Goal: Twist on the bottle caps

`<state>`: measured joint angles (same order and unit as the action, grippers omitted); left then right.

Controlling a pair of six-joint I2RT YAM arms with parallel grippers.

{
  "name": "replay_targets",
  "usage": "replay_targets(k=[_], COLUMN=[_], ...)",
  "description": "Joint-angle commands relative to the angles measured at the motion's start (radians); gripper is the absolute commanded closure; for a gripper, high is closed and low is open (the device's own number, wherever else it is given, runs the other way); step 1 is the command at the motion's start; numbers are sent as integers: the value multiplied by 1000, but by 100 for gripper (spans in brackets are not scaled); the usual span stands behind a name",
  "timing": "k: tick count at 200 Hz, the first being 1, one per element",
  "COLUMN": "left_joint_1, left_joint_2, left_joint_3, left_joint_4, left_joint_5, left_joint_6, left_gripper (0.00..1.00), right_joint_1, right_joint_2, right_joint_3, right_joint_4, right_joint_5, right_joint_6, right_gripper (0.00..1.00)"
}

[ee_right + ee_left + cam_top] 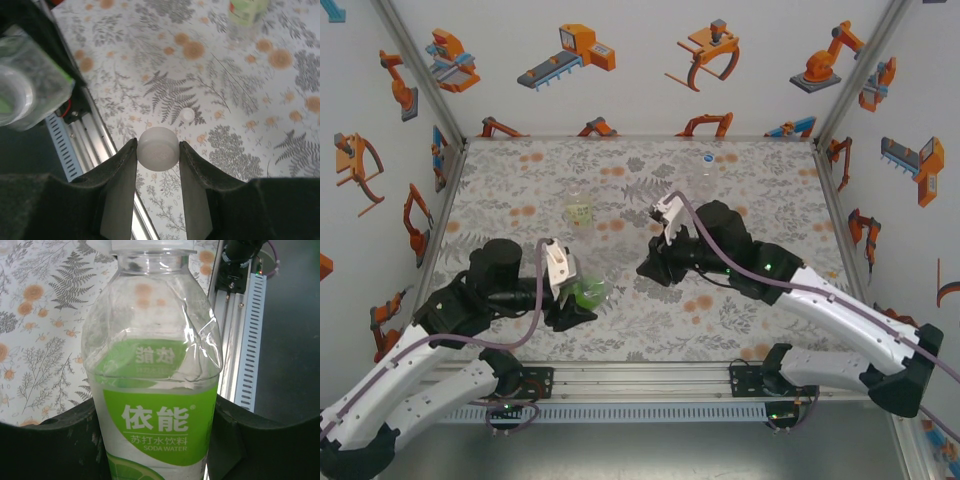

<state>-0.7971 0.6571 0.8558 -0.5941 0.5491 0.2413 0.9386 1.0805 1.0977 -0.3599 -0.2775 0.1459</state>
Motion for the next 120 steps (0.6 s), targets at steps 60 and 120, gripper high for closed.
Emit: replay_targets(k=[60, 120], left_joint_1=[-2, -14], left_joint_2=[44, 71], left_joint_3=[54, 92], left_joint_4=[-50, -133], left_joint_5=[57, 95], left_joint_6=[109, 182], left_gripper=[100, 99], right_joint_1=[21, 55], right_joint_2=[-94, -85], right_joint_3=[36, 25], right_joint_4=[142, 189], right_joint_5=[-308, -434], right_joint_6=[-193, -398], right_gripper=[94, 98])
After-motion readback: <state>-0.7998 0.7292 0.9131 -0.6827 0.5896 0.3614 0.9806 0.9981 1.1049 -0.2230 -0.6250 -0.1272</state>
